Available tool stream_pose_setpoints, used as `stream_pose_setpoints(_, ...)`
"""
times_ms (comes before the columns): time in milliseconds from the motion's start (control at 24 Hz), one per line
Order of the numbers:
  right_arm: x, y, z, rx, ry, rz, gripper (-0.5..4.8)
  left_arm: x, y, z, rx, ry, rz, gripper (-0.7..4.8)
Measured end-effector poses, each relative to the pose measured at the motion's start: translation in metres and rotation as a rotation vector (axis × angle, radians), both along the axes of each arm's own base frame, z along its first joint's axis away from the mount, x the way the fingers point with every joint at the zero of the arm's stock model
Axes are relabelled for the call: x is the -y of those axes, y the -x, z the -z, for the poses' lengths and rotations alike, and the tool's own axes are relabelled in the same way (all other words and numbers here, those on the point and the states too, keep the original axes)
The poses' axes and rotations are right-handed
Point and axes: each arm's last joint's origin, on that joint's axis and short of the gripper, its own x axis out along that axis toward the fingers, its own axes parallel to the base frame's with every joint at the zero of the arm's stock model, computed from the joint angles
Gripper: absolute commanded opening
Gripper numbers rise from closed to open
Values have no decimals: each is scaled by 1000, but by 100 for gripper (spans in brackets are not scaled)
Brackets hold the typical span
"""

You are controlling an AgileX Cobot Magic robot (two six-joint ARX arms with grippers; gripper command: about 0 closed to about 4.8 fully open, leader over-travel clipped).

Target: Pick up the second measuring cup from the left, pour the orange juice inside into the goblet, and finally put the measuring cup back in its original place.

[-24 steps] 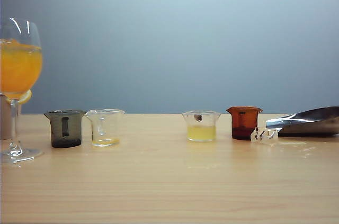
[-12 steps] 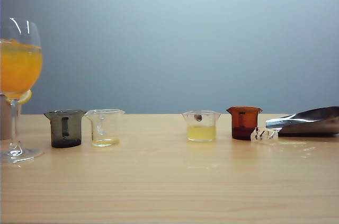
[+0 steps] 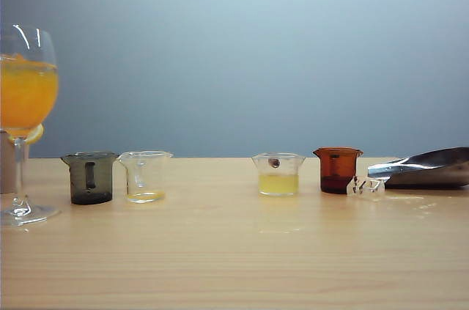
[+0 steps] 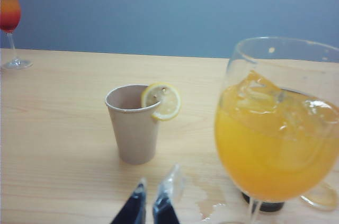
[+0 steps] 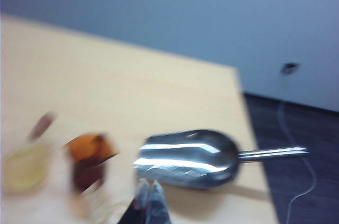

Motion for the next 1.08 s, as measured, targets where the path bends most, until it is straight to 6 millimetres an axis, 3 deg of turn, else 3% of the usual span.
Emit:
stream_pose_setpoints(208,33,12,19,170,-98,201,-1,0,0,0,-1,0,-1,30)
stream_pose_setpoints(416,53,19,45,232,-81,97,-1,0,0,0,-2,0,-1,30)
stream_pose_setpoints(708,60,24,78,249,-60,22,-1,0,0,0,-3,0,-1,30)
stream_pose_setpoints(1082,61,25,95,126,-53,45,-1,0,0,0,-3,0,-1,30)
